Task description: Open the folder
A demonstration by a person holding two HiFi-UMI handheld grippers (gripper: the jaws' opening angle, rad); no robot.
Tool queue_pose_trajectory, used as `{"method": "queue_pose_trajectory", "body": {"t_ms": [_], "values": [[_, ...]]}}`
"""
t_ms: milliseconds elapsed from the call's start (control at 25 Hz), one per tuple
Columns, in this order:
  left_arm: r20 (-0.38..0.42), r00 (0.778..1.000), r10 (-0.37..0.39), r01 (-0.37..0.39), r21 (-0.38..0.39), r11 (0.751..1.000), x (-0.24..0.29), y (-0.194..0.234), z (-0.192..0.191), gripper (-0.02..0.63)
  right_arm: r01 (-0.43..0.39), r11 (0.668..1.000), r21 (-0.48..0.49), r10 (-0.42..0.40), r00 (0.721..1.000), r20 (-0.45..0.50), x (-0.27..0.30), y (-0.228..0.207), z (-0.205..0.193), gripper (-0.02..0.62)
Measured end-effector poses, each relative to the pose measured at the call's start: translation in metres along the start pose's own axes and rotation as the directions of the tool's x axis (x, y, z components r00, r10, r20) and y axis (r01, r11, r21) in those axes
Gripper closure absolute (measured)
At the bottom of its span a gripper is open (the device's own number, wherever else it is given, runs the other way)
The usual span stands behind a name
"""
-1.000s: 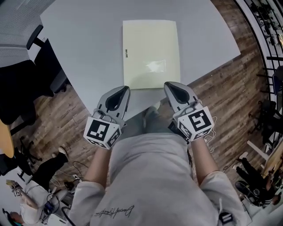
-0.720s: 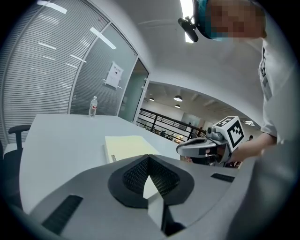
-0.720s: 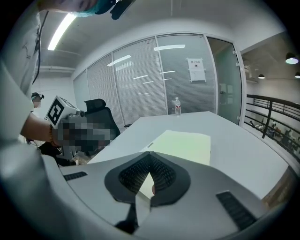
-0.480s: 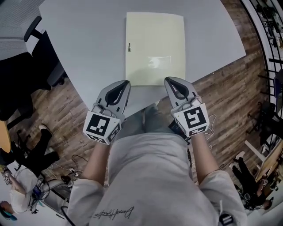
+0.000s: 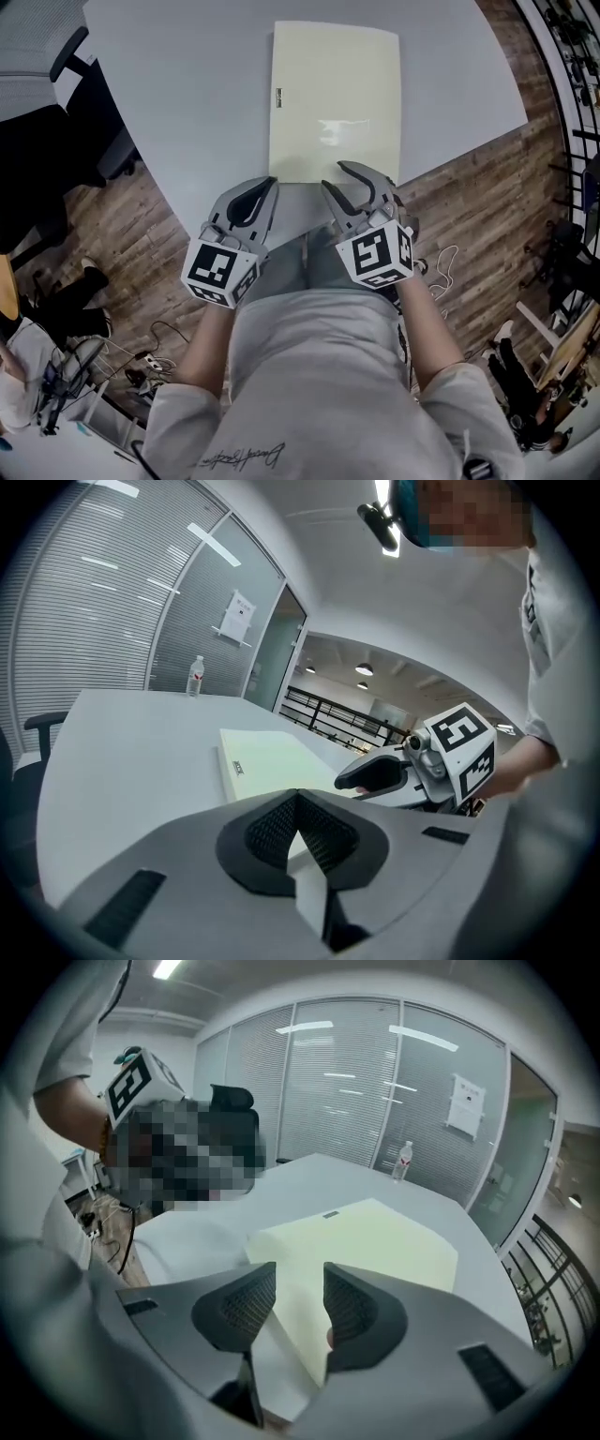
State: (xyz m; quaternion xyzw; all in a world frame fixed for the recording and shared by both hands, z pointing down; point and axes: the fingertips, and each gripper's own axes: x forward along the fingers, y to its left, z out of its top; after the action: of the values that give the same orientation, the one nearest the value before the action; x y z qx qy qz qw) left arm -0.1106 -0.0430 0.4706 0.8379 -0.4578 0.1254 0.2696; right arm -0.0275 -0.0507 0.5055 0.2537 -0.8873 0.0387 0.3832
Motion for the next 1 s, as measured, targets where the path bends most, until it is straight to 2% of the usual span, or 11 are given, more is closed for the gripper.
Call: {"method": "queue_pose_trajectory", "body": {"t_ms": [160, 360, 640, 760, 800, 880, 1000], "values": [[-0.006, 1.000, 0.013, -0.013, -0.010, 1.000, -0.003, 0.005, -0.006, 0.597, -0.027, 0.992, -0.123, 0.019, 0.998, -0.061, 0.014, 0.017, -0.005, 0.389], [-0.012, 1.000, 0.023, -0.023, -0.023, 0.999, -0.005, 0.009, -0.012, 0.597, -0.027, 0.955, -0.296, -0.006, 0.994, -0.109, 0.029, 0.031, -0.014, 0.376], [-0.023, 0.999, 0.032, -0.032, -0.035, 0.999, -0.008, 0.012, -0.020, 0.597, 0.013, 0.912, -0.409, -0.072, 0.989, -0.130, 0.046, 0.035, -0.023, 0.373], [-0.026, 0.999, 0.032, -0.033, -0.037, 0.999, -0.006, 0.011, -0.021, 0.597, 0.043, 0.905, -0.423, -0.106, 0.986, -0.127, 0.049, 0.032, -0.025, 0.382], [-0.027, 0.999, 0.033, -0.034, -0.038, 0.999, -0.006, 0.011, -0.021, 0.597, 0.052, 0.908, -0.416, -0.112, 0.986, -0.121, 0.048, 0.031, -0.024, 0.421], [-0.030, 0.999, 0.034, -0.035, -0.038, 0.999, -0.005, 0.011, -0.022, 0.597, 0.048, 0.929, -0.368, -0.094, 0.990, -0.107, 0.045, 0.030, -0.020, 0.438], [-0.039, 0.999, 0.036, -0.038, -0.036, 0.999, 0.001, 0.013, -0.027, 0.597, 0.008, 0.970, -0.244, -0.030, 0.996, -0.087, 0.044, 0.030, -0.016, 0.455]]}}
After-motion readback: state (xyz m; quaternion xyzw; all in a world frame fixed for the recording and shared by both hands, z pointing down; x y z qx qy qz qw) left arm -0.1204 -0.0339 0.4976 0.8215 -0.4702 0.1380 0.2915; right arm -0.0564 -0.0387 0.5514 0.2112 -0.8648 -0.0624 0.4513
